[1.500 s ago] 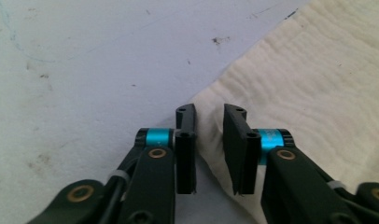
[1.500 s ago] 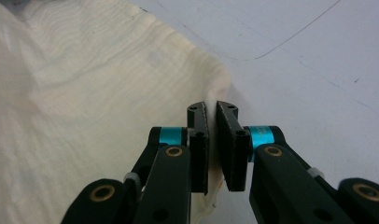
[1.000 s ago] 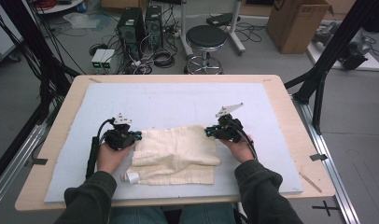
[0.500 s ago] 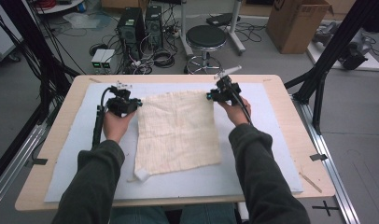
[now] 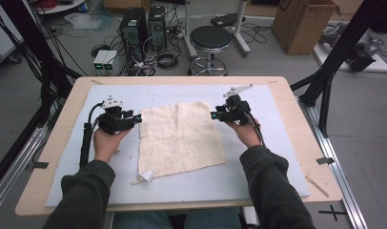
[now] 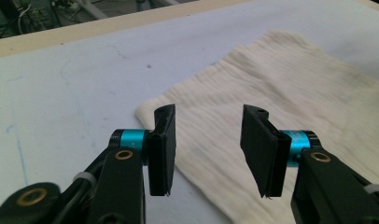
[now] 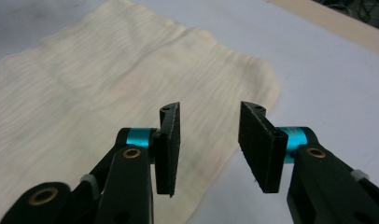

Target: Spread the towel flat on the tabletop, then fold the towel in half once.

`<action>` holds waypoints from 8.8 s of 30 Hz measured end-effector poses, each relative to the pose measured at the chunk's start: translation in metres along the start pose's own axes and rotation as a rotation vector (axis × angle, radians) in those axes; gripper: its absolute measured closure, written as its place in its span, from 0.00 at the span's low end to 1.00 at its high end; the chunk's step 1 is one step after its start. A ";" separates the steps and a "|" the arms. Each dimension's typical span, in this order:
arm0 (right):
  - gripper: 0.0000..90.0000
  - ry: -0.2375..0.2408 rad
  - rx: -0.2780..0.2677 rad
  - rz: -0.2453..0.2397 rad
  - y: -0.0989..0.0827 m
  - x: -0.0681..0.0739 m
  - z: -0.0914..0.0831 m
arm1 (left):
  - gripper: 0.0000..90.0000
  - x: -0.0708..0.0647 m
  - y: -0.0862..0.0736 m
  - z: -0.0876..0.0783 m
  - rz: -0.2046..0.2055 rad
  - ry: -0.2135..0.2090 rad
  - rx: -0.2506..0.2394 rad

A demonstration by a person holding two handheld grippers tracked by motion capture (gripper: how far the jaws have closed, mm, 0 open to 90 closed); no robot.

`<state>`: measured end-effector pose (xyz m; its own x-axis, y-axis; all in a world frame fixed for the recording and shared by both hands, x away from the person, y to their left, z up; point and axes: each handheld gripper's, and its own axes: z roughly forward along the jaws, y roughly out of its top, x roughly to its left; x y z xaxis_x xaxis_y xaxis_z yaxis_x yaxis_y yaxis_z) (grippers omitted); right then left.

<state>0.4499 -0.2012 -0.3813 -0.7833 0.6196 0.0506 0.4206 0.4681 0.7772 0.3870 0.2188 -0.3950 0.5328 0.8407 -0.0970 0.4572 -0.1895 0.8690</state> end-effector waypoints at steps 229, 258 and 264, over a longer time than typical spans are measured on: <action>0.24 0.132 -0.095 0.051 -0.082 0.067 -0.044 | 0.42 -0.062 -0.065 -0.059 0.182 -0.249 0.016; 0.24 0.159 -0.062 0.039 -0.062 0.061 -0.031 | 0.39 -0.053 -0.049 -0.050 0.139 -0.232 0.041; 0.25 0.158 -0.058 0.045 -0.057 0.053 -0.028 | 0.40 -0.048 -0.045 -0.042 0.116 -0.232 0.038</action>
<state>0.3722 -0.2124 -0.4053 -0.8286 0.5301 0.1801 0.4327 0.4022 0.8068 0.3104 0.2081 -0.4087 0.7306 0.6738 -0.1104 0.4076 -0.3007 0.8622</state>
